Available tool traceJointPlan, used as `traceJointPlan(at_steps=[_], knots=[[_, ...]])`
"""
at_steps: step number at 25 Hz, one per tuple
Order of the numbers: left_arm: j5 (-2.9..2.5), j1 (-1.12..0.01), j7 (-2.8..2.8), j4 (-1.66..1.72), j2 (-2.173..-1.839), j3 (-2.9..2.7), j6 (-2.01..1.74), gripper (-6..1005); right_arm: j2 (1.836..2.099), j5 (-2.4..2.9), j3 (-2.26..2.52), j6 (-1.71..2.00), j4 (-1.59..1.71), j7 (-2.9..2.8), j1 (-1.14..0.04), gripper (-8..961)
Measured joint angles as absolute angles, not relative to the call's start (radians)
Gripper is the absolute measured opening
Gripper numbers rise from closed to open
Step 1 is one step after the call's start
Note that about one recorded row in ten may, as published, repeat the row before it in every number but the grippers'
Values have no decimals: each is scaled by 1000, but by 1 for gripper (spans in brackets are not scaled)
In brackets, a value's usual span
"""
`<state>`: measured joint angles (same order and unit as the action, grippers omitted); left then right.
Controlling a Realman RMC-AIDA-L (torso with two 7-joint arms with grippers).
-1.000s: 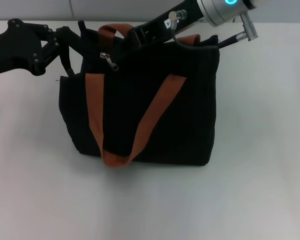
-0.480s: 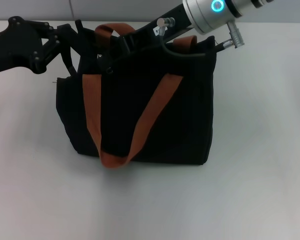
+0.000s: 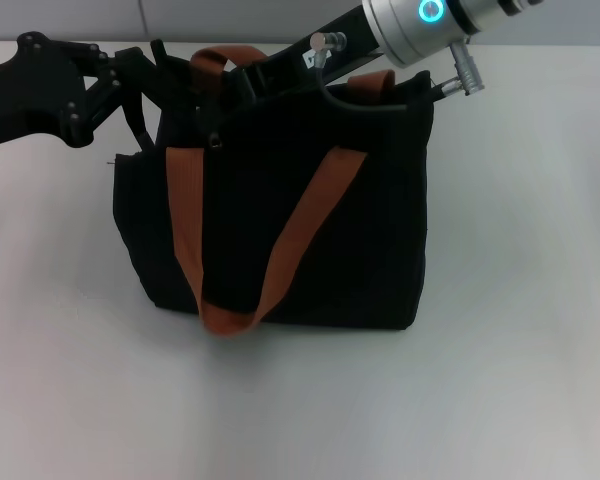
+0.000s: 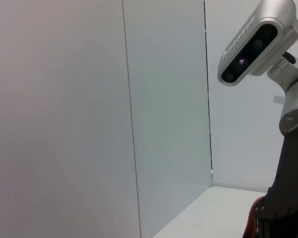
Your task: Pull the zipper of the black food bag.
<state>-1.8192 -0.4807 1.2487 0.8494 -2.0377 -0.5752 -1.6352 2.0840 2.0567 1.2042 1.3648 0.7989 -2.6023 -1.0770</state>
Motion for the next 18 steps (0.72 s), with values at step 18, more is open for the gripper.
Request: traceJointPlan(at_steps=[18], knots=[[-1806, -484, 1256, 855, -2037, -582, -1650, 21, 2089, 2060, 1218, 1332, 790, -2608, -1099, 222]])
